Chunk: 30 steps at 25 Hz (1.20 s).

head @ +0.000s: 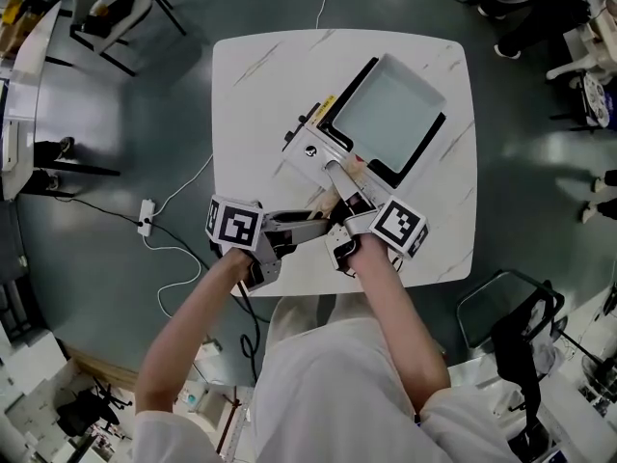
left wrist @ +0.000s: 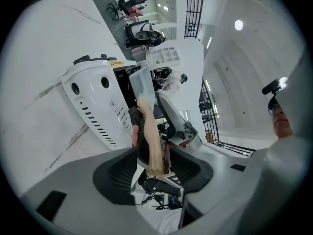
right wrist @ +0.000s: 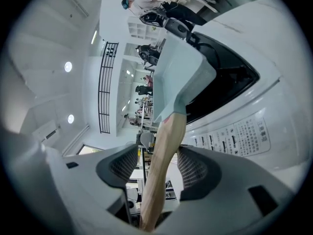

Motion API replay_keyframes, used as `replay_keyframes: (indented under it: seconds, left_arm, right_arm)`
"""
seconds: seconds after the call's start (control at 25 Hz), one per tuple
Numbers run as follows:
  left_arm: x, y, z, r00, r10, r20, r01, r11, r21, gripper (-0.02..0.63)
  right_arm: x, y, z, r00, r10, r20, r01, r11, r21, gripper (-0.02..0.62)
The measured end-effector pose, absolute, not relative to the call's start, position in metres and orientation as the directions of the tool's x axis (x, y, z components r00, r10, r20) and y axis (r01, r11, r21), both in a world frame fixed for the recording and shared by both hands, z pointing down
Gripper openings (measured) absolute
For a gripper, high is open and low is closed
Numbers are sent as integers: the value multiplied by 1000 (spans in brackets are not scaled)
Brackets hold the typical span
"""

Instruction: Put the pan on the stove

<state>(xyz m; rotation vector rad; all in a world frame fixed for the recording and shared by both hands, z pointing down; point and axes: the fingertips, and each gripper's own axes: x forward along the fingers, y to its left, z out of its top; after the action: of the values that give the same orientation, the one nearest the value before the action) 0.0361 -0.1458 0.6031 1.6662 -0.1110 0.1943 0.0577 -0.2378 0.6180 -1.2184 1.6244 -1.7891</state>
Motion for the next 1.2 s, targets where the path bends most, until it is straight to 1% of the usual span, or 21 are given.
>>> replay_keyframes:
  seconds: [0.08, 0.16, 0.24, 0.48, 0.52, 0.72, 0.76, 0.84, 0.92, 1.04, 1.2]
  left_arm:
    - [34, -145, 600, 981, 21, 194, -191, -109, 976, 243]
    - [30, -142, 596, 979, -2, 203, -202, -128, 971, 254]
    - [26, -140, 592, 973, -39, 226, -229, -162, 960, 256]
    - [12, -131, 576, 933, -197, 300, -344, -255, 904, 268]
    - [10, -128, 573, 922, -215, 321, -373, -275, 886, 287]
    - [-7, -117, 557, 841, -335, 425, -533, -374, 759, 286]
    - [-12, -116, 553, 819, -365, 443, -566, -382, 731, 285]
    - [-20, -113, 543, 775, -426, 467, -623, -387, 680, 271]
    - [-25, -110, 529, 740, -480, 471, -661, -392, 639, 241]
    - [-23, -108, 503, 709, -545, 448, -692, -411, 594, 189]
    - [-14, -105, 469, 682, -609, 405, -715, -441, 542, 114]
  right_arm:
    - [62, -234, 616, -511, -798, 320, -244, -222, -944, 278]
    - [67, -228, 612, -503, -801, 324, -256, -220, -941, 278]
    - [72, -222, 608, -501, -802, 325, -272, -211, -939, 298]
    - [89, -198, 585, -480, -813, 329, -344, -170, -923, 298]
    - [91, -194, 578, -479, -815, 325, -357, -157, -921, 298]
    - [97, -169, 540, -486, -819, 306, -450, -65, -891, 268]
    - [98, -164, 533, -489, -818, 302, -469, -44, -882, 255]
    - [99, -155, 518, -498, -816, 292, -506, 0, -862, 234]
    - [101, -146, 505, -510, -812, 285, -547, 49, -836, 213]
    - [104, -132, 487, -532, -796, 290, -625, 138, -768, 204]
    - [107, -116, 461, -552, -780, 295, -723, 271, -636, 199]
